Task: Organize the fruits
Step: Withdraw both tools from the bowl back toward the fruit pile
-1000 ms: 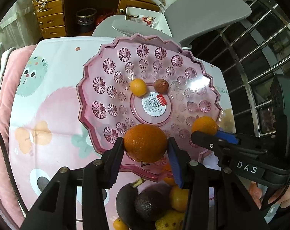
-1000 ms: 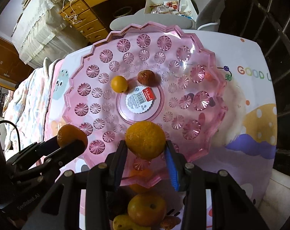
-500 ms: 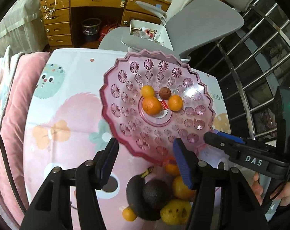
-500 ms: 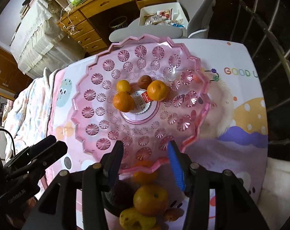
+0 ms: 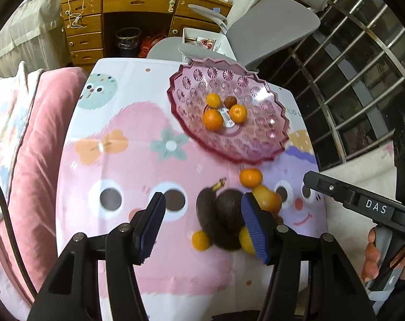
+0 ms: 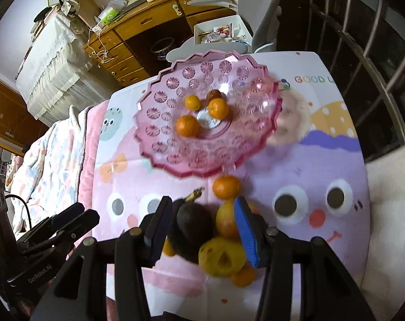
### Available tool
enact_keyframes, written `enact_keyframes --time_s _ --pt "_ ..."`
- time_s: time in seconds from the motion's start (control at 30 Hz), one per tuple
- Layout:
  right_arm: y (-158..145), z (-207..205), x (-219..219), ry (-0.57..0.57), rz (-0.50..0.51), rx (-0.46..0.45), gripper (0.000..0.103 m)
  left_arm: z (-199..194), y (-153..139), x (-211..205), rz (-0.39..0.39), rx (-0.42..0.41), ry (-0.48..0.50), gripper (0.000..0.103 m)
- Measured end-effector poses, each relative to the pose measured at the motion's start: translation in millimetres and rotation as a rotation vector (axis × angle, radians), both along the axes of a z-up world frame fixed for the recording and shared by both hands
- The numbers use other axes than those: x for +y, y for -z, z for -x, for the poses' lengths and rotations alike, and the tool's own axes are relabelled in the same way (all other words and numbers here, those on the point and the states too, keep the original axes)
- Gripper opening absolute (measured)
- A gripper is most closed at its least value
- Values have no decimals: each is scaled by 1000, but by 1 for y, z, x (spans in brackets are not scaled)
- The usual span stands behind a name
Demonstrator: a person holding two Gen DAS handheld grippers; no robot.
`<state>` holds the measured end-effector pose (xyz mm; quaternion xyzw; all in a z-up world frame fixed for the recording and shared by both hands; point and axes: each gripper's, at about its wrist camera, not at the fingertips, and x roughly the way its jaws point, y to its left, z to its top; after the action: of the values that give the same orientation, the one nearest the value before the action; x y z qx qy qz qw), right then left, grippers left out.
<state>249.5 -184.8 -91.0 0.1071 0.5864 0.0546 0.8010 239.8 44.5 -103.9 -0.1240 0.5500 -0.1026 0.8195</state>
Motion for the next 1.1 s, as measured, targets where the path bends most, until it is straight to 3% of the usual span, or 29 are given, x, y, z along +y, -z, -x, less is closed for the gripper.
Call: enact_keyframes --time_s 0.3,0.4,0.67,0.93,1.1 --pt "-7 60 9 32 7 -15 49 55 -3 10 5 2 41 58" --pt "-8 82 10 39 28 -21 54 68 -2 10 7 11 58 58" --pt "2 130 2 16 73 -68 57 87 -1 0 46 39 79 64" --pt "20 156 -10 -131 125 -177 57 85 10 -20 74 102 58 78" --pt "37 160 -13 -256 209 -216 57 77 19 -38 65 146 17 85"
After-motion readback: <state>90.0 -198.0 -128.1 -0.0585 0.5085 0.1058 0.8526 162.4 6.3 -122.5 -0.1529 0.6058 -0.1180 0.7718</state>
